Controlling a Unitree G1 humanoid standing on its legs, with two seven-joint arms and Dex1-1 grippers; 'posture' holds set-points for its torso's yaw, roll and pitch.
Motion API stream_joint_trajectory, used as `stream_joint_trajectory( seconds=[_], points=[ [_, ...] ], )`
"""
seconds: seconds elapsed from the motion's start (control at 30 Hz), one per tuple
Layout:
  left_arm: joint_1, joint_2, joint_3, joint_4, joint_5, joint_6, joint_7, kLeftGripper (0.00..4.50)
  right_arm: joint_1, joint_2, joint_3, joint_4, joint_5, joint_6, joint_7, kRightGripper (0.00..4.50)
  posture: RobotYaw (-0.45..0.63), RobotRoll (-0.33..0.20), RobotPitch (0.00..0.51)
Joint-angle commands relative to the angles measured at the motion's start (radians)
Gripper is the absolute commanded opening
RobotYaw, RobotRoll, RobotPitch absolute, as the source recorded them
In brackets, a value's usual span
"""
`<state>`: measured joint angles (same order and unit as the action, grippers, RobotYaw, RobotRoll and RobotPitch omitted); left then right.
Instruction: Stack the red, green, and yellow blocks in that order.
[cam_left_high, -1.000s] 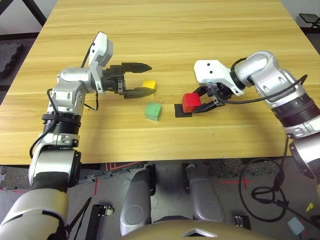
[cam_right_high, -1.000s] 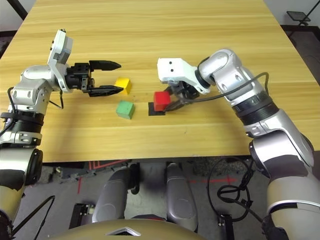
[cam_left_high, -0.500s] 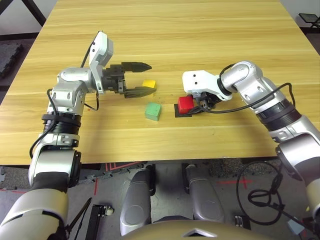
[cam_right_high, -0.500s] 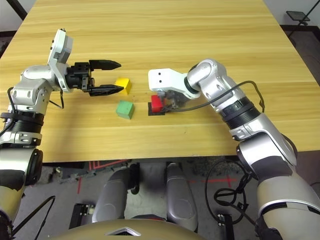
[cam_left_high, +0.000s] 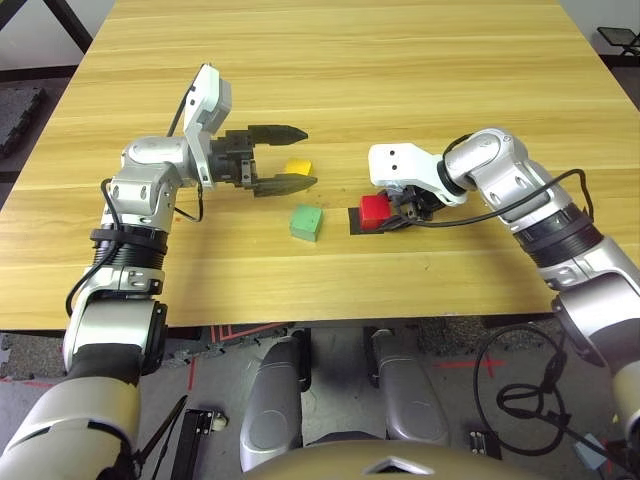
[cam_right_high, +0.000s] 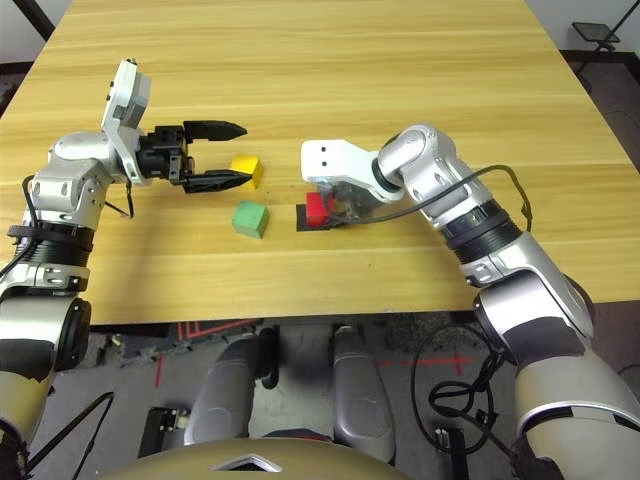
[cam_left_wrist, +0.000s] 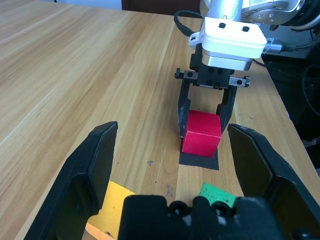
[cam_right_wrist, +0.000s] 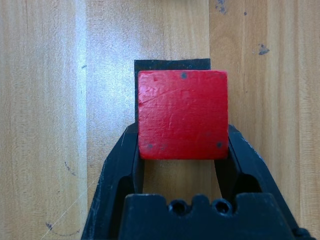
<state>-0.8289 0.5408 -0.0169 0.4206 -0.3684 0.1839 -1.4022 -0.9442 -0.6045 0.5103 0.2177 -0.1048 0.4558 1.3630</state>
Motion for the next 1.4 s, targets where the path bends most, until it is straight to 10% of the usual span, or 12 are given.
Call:
stream_joint_trajectory(
  seconds=[0.03, 0.13, 0.73, 1.4],
  points=[
    [0.001, -0.003, -0.002, 0.007, 0.001, -0.014, -0.002, 4.50, 0.006, 0.006, -0.009, -0.014, 0.016, 0.045, 0.016, 3.72, 0.26, -0.097, 0.207],
    [-0.004, -0.004, -0.002, 0.016, 0.003, -0.018, -0.003, 4.50, -0.001, 0.004, -0.019, -0.033, 0.045, 0.091, 0.049, 4.47, 0.26, -0.097, 0.205],
    [-0.038, 0.007, -0.014, 0.170, 0.057, -0.086, -0.013, 4.50, -0.108, -0.163, -0.145, -0.024, 0.215, 0.204, 0.245, 4.47, 0.25, -0.083, 0.198],
    [-0.149, -0.001, -0.011, 0.497, 0.161, -0.287, -0.032, 4.50, 0.266, -0.120, -0.517, -0.196, 0.476, 0.205, -0.096, 4.47, 0.20, -0.030, 0.193]
  ],
)
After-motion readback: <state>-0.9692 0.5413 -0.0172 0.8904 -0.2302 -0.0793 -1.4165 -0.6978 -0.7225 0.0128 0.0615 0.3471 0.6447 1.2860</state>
